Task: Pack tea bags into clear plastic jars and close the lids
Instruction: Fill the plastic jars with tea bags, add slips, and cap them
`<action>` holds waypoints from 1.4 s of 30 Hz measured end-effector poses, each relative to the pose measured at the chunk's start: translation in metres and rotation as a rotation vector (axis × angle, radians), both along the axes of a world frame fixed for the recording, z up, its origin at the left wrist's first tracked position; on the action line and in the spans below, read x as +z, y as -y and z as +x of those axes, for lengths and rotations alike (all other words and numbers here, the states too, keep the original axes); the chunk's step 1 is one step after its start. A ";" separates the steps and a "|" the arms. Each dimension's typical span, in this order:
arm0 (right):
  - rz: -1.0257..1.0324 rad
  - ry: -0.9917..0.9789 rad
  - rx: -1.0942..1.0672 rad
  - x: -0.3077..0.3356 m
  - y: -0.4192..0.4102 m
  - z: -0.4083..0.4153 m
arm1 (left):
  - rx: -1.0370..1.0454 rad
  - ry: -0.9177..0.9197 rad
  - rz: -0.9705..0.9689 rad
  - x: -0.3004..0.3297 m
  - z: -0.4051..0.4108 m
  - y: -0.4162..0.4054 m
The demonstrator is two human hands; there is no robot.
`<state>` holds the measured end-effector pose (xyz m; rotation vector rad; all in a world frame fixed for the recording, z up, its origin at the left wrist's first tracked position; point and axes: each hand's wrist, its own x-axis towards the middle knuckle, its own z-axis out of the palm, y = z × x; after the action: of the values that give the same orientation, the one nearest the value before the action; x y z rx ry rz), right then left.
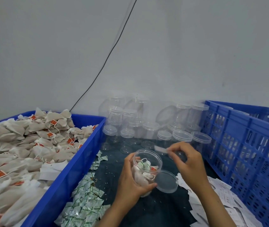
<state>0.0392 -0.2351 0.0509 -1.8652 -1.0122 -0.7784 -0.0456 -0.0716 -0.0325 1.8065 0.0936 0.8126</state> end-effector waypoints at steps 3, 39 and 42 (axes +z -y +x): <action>-0.202 0.096 0.071 0.012 -0.015 -0.022 | 0.024 0.024 0.052 0.002 -0.003 0.003; -0.365 -0.558 -0.138 -0.079 -0.010 0.023 | 0.119 0.021 0.125 -0.001 -0.002 -0.002; -0.254 -0.493 0.028 -0.065 -0.010 0.021 | 0.088 0.008 0.168 -0.001 -0.002 -0.002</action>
<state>0.0603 -0.2252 -0.0138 -2.1097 -0.8398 -0.1534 -0.0475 -0.0691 -0.0335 1.9678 0.1026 0.9131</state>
